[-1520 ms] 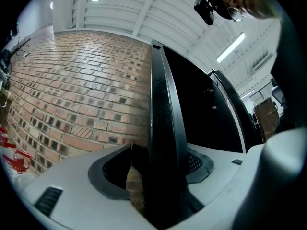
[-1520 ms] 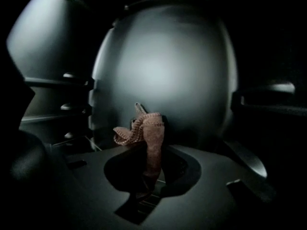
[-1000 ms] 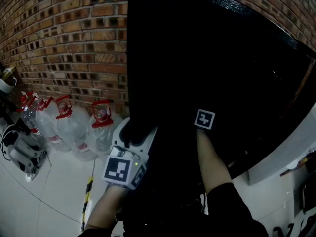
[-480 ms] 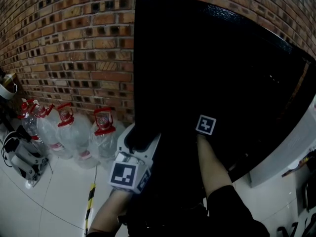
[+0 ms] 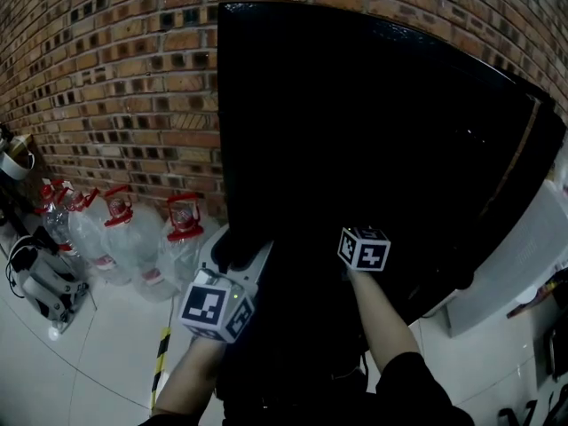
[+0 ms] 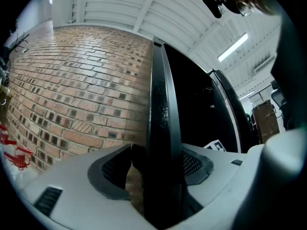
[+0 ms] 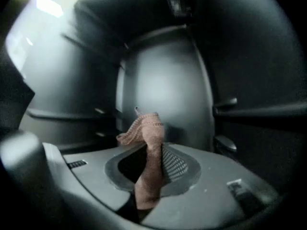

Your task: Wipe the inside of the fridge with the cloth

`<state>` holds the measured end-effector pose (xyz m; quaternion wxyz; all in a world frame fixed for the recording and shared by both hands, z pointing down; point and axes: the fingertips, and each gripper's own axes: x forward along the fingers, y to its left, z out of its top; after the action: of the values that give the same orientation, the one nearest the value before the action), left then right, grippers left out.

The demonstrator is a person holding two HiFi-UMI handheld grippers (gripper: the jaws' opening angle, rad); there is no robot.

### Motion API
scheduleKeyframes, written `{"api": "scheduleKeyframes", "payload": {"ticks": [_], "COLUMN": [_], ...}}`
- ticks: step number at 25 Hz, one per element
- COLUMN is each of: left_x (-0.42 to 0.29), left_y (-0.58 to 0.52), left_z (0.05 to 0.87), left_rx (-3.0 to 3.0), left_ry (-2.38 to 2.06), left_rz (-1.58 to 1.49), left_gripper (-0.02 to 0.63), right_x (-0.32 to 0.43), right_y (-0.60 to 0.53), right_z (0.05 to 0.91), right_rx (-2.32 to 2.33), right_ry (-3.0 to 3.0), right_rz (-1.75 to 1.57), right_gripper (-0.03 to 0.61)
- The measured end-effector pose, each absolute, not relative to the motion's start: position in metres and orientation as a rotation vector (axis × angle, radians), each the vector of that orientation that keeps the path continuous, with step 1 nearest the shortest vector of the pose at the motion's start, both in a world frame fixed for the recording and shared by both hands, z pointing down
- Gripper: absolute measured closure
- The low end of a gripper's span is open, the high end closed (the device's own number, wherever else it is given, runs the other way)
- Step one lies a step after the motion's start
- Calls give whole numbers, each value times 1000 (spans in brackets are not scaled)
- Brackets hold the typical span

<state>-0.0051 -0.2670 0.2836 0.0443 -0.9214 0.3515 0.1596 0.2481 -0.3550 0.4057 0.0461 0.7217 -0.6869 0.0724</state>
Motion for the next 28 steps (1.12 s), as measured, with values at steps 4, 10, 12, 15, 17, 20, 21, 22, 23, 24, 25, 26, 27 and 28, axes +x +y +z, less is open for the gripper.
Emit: {"api": "scheduleKeyframes", "payload": {"ticks": [4, 10, 12, 15, 17, 20, 21, 22, 23, 24, 25, 26, 27, 28], "left_x": [-13, -29, -29, -4, 23, 59, 69, 79, 87, 95, 100, 104, 106, 107], "left_y": [-236, -186, -158, -124, -110, -84, -71, -60, -52, -47, -43, -39, -35, -31], "left_z": [284, 274, 264, 261, 268, 280, 286, 291, 296, 299, 303, 306, 308, 309], "left_rx": [-2801, -2751, -2684, -2773, -2942, -3084, -3096, -3097, -3090, -3084, -3088, -3106, -3135, -3166], "left_ry": [1015, 974, 920, 685, 474, 163, 76, 15, -17, -33, -58, -102, -160, -219], "left_rz": [511, 566, 598, 585, 572, 488, 441, 398, 367, 347, 332, 318, 310, 314], "left_gripper": [303, 288, 294, 305, 284, 194, 178, 156, 147, 147, 149, 178, 189, 219], "right_x": [195, 143, 130, 112, 103, 96, 96, 97, 99, 102, 103, 105, 106, 106], "right_y": [-303, -215, -184, -147, -124, -89, -78, -68, -60, -52, -46, -41, -37, -35], "right_z": [371, 310, 296, 280, 278, 282, 285, 289, 291, 293, 294, 296, 297, 298], "right_rx": [1895, 1487, 1356, 1197, 1097, 1000, 985, 979, 975, 972, 971, 973, 976, 976], "right_ry": [-2505, -2932, -3007, -3046, -3065, -3100, -3111, -3119, -3124, -3127, -3127, -3125, -3121, -3115], "right_rz": [219, 53, -20, -97, -109, -122, -119, -109, -93, -76, -57, -38, -18, 2], "right_gripper": [503, 503, 503, 503, 502, 502, 503, 502, 502, 502, 502, 502, 502, 503]}}
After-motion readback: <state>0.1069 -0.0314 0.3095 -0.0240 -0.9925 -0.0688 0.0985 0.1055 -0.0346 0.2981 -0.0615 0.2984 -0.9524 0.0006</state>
